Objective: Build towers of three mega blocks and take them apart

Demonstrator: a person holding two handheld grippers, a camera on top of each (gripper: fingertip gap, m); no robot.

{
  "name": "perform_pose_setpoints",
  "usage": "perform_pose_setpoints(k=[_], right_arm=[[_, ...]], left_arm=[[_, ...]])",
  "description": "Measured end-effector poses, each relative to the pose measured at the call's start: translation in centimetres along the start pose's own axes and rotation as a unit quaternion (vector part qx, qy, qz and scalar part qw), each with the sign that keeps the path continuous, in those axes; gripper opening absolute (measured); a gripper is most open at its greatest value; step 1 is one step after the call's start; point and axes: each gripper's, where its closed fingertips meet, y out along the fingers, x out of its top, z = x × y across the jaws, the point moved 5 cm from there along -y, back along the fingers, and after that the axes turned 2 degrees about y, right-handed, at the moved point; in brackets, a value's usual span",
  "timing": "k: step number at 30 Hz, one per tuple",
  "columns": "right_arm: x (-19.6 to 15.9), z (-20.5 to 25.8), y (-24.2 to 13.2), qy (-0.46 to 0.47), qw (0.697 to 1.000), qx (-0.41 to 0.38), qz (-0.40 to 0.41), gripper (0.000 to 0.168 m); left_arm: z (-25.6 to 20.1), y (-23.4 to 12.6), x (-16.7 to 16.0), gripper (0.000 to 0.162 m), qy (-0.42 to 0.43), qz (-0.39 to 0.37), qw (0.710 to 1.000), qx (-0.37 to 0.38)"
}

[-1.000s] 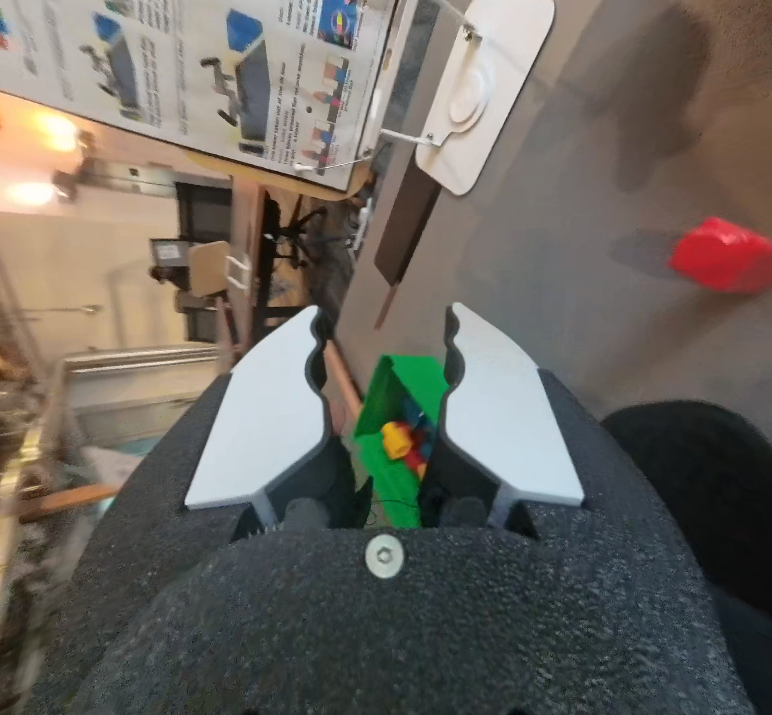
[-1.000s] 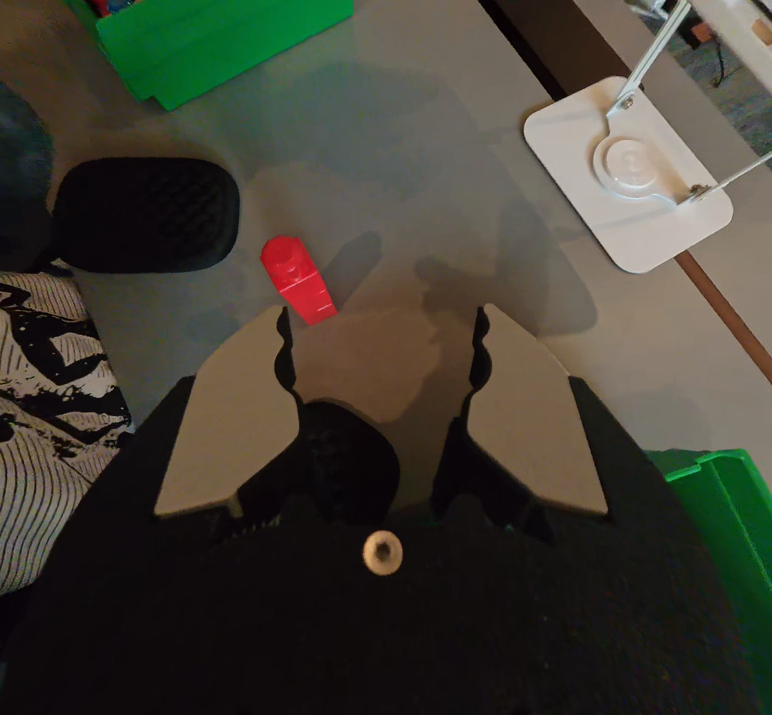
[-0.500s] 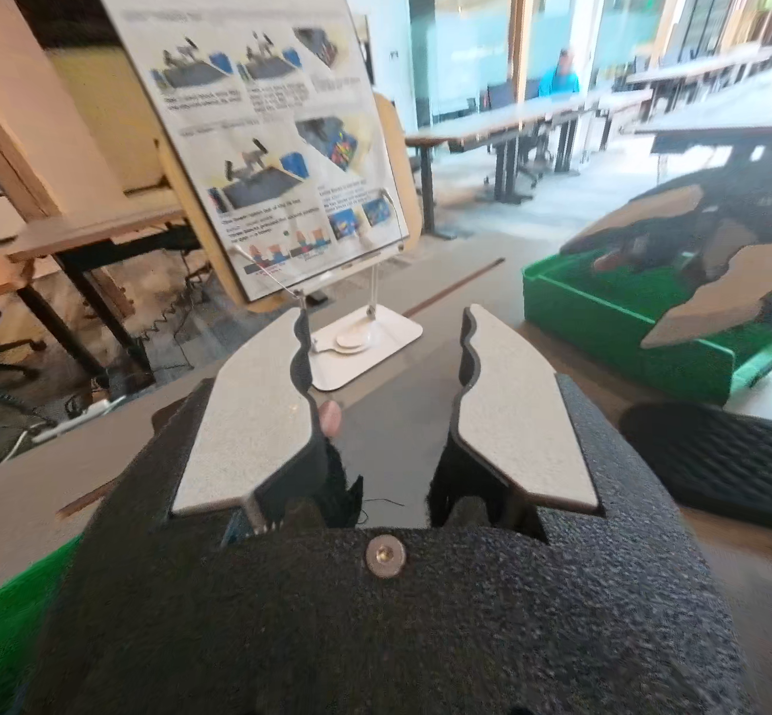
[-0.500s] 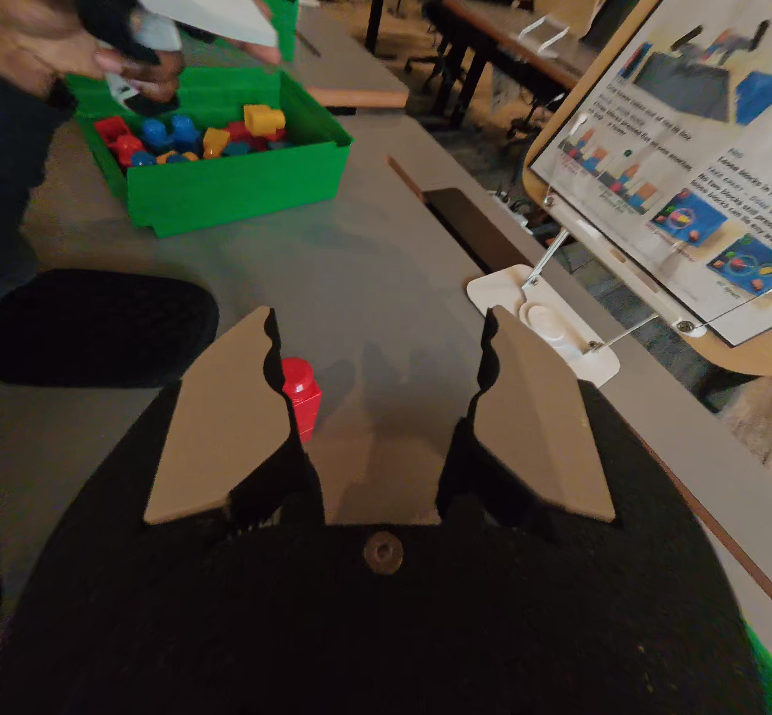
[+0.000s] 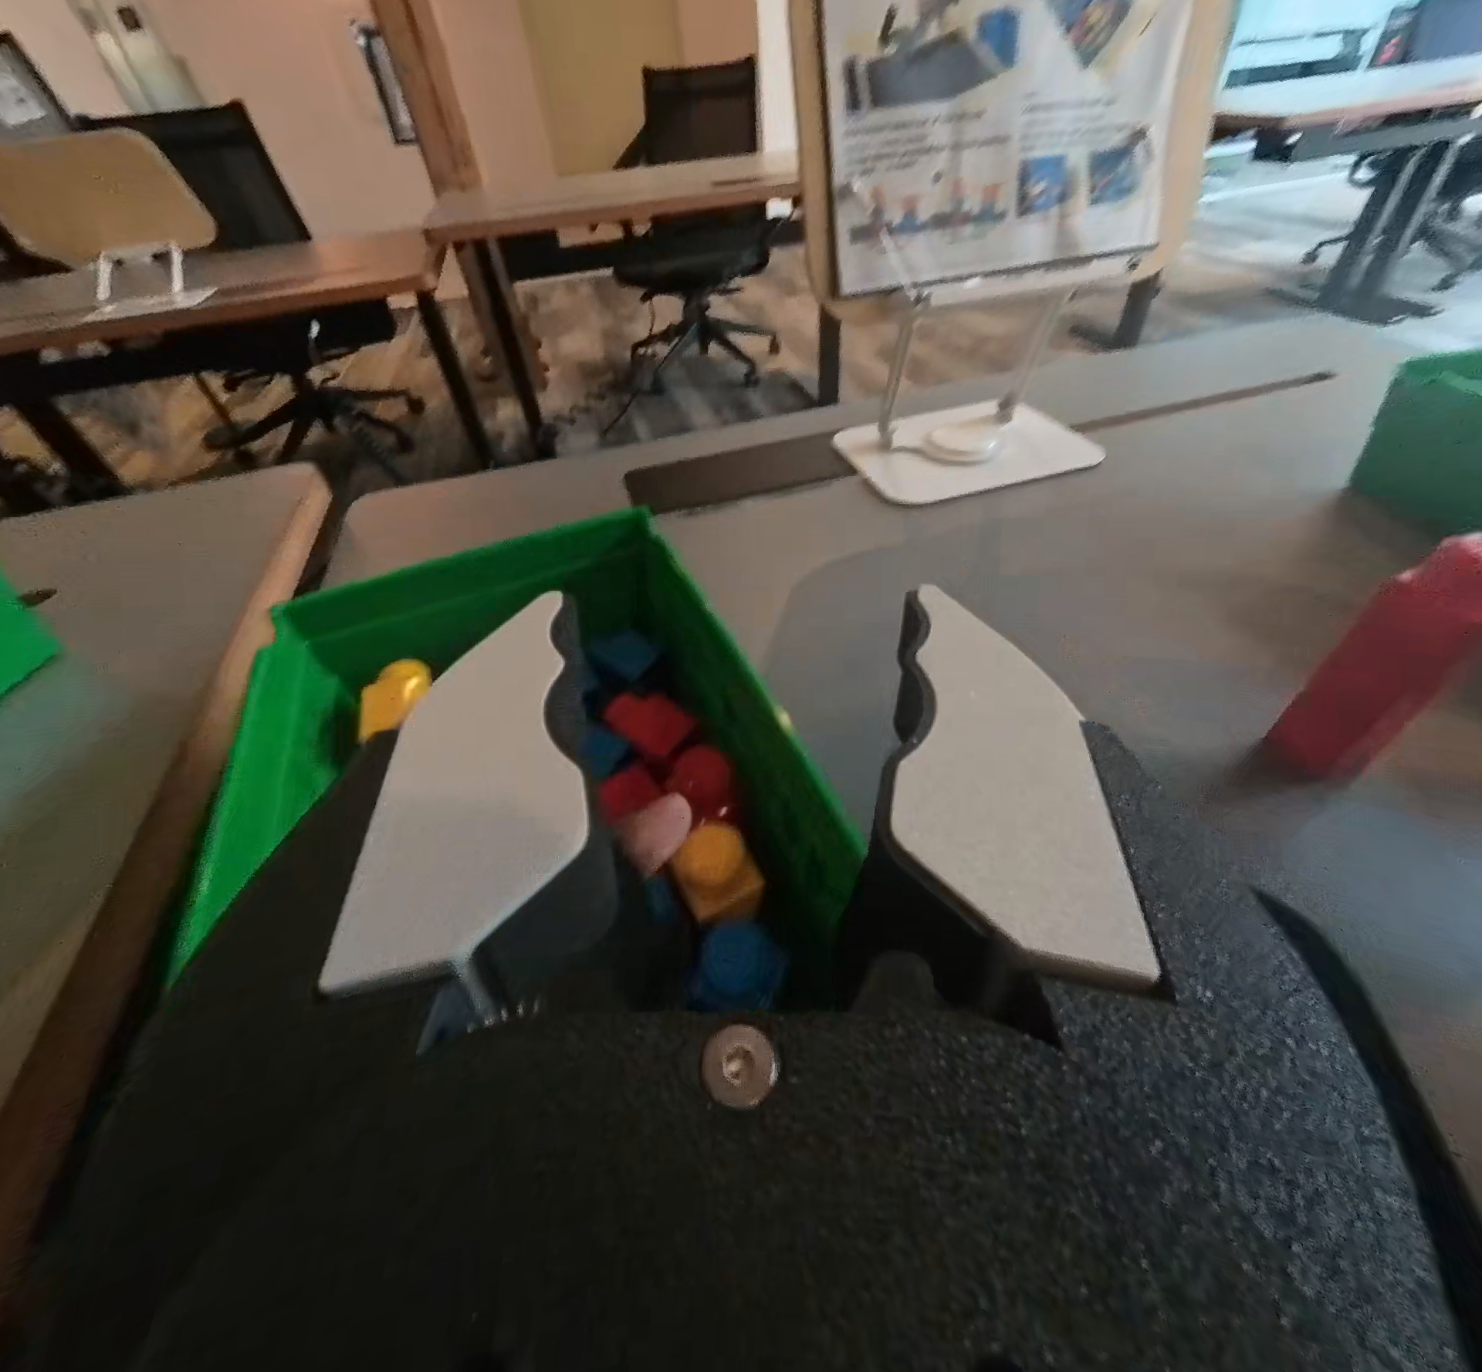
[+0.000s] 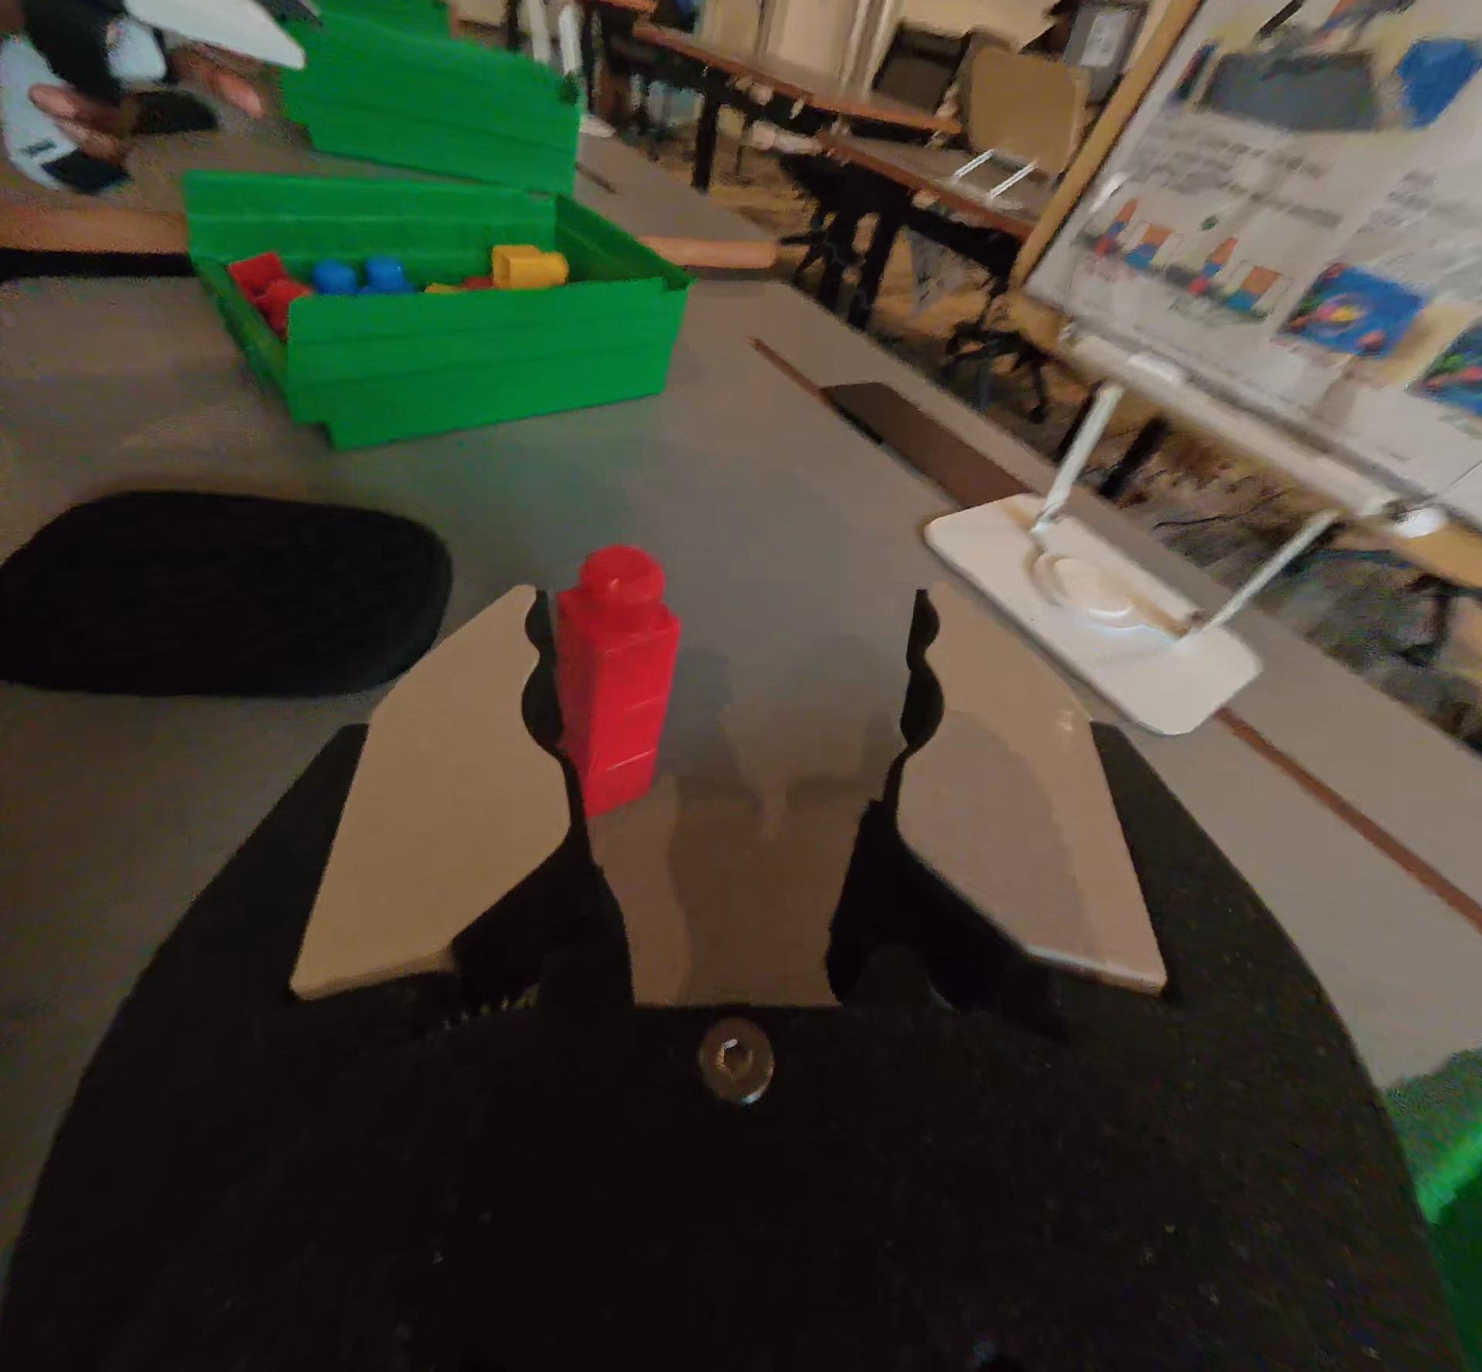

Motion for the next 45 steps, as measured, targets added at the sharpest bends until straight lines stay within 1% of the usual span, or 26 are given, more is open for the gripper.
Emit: perform_pose_setpoints(k=[2,4,6,9,11,13,14,15,16,17,19,22,24,27,30,32,34,36,39,45], right_arm=[[-1.6,1.0,1.1,0.011,0.997,0.056,0.050,0.095],[-2.7,1.2,2.2,-0.007,0.991,0.089,0.099,0.095],[-2.5,1.2,3.3,-0.035,0.985,0.123,0.118,0.088],[-1.2,1.7,4.8,-0.068,0.968,0.192,0.148,0.079],[-1.0,1.9,5.9,-0.099,0.949,0.229,0.193,0.077],[-1.6,2.0,7.0,-0.135,0.927,0.245,0.251,0.075],[-2.0,2.1,7.4,-0.152,0.915,0.254,0.276,0.070],[-2.4,2.3,7.7,-0.169,0.902,0.265,0.296,0.058],[-2.8,2.4,7.9,-0.188,0.892,0.272,0.308,0.039],[-2.8,2.5,8.1,-0.199,0.891,0.269,0.307,0.036],[-2.3,2.2,7.9,-0.206,0.894,0.257,0.304,0.036],[0.0,0.2,6.1,-0.181,0.920,0.217,0.272,0.036],[1.6,-2.3,3.7,-0.161,0.936,0.166,0.267,0.036],[3.4,-7.5,-1.0,-0.134,0.947,0.058,0.287,0.036],[3.7,-13.1,-6.0,-0.093,0.940,-0.059,0.323,0.036],[2.7,-16.0,-8.7,-0.052,0.925,-0.112,0.359,0.036],[1.1,-18.5,-10.3,-0.021,0.909,-0.153,0.387,0.036],[-0.5,-20.1,-10.8,0.009,0.901,-0.178,0.395,0.036],[-3.0,-21.4,-10.2,0.052,0.895,-0.204,0.393,0.036],[-6.3,-22.9,-7.6,0.102,0.906,-0.229,0.341,0.036]], left_arm=[[0.7,-1.0,-1.1,0.076,-0.001,0.019,1.000,0.016],[1.1,-1.8,-2.0,0.077,-0.007,0.026,0.999,0.028],[1.2,-2.5,-2.6,0.077,-0.012,0.029,0.999,0.036],[1.2,-3.4,-3.1,0.077,-0.018,0.020,0.999,0.040],[1.1,-3.8,-3.2,0.077,-0.026,0.012,0.999,0.034],[0.9,-4.1,-3.4,0.077,-0.028,0.004,0.999,0.030],[0.8,-4.2,-3.4,0.077,-0.026,0.002,0.999,0.028],[0.6,-4.2,-3.6,0.077,-0.024,0.001,0.999,0.026],[0.5,-4.3,-3.7,0.077,-0.022,0.003,0.999,0.024],[0.4,-4.3,-3.9,0.077,-0.021,0.005,0.999,0.023],[0.1,-4.4,-4.2,0.076,-0.015,0.008,1.000,0.021],[-0.6,-4.4,-4.7,0.077,0.002,0.014,1.000,0.010],[-1.0,-4.2,-5.1,0.077,0.012,0.023,1.000,0.006],[-1.7,-3.9,-5.3,0.076,0.025,0.026,0.999,-0.005],[-2.3,-3.5,-5.4,0.076,0.032,0.018,0.999,-0.013],[-2.5,-3.1,-5.5,0.076,0.033,0.013,0.999,-0.013],[-2.6,-2.7,-5.7,0.076,0.028,0.013,0.999,-0.014],[-2.7,-2.4,-5.8,0.076,0.026,0.014,0.999,-0.013],[-2.9,-2.4,-5.6,0.075,0.027,0.012,1.000,-0.010],[-3.1,-2.4,-5.1,0.075,0.024,0.012,1.000,-0.005]])
